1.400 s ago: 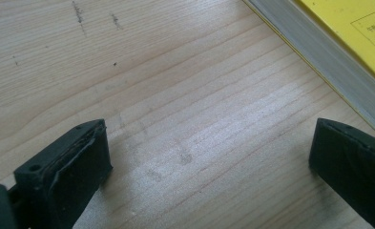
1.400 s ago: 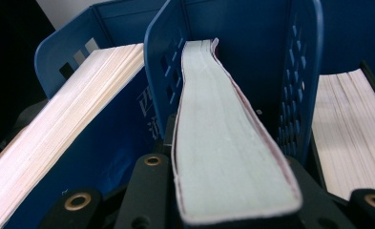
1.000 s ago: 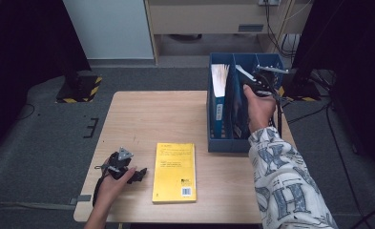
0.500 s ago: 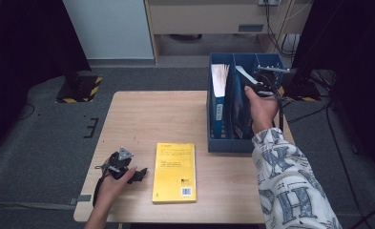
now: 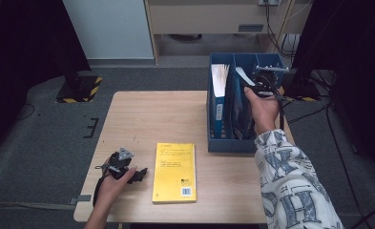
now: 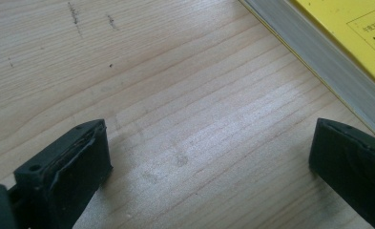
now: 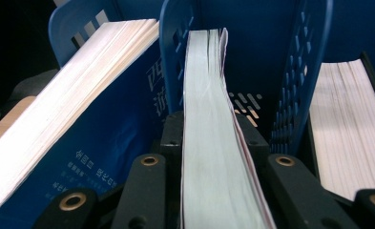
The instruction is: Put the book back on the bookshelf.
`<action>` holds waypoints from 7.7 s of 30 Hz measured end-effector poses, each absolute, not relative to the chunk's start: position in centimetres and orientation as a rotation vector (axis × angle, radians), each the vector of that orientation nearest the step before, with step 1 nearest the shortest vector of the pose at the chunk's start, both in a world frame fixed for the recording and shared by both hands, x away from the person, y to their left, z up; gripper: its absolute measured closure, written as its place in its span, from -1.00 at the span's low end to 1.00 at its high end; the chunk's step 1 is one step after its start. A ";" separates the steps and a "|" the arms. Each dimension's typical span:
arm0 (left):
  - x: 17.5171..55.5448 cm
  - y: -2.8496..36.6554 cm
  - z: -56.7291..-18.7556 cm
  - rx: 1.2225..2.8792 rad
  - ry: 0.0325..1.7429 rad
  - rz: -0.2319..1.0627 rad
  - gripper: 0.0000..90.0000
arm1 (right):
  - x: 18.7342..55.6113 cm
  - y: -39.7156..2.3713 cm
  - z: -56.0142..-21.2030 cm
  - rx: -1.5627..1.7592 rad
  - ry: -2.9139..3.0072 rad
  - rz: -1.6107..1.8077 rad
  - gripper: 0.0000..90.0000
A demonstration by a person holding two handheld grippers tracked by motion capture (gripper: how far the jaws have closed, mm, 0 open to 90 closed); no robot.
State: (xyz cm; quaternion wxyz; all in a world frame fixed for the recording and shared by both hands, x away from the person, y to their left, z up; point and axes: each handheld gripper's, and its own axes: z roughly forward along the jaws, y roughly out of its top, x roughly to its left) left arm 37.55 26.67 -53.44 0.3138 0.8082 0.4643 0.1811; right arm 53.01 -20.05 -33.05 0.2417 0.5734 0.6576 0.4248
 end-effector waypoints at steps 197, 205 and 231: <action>37.4 26.3 -53.6 2.119 1.201 0.479 -1.00 | 39.2 -17.0 -42.2 1.197 2.098 1.399 -0.64; 37.3 26.4 -53.2 2.127 1.135 0.424 -0.93 | 38.2 -14.9 -45.0 1.136 2.190 1.412 -0.54; 35.5 22.7 -52.0 2.102 1.016 0.345 -0.72 | 37.4 -9.1 -50.7 1.023 2.553 1.315 -0.52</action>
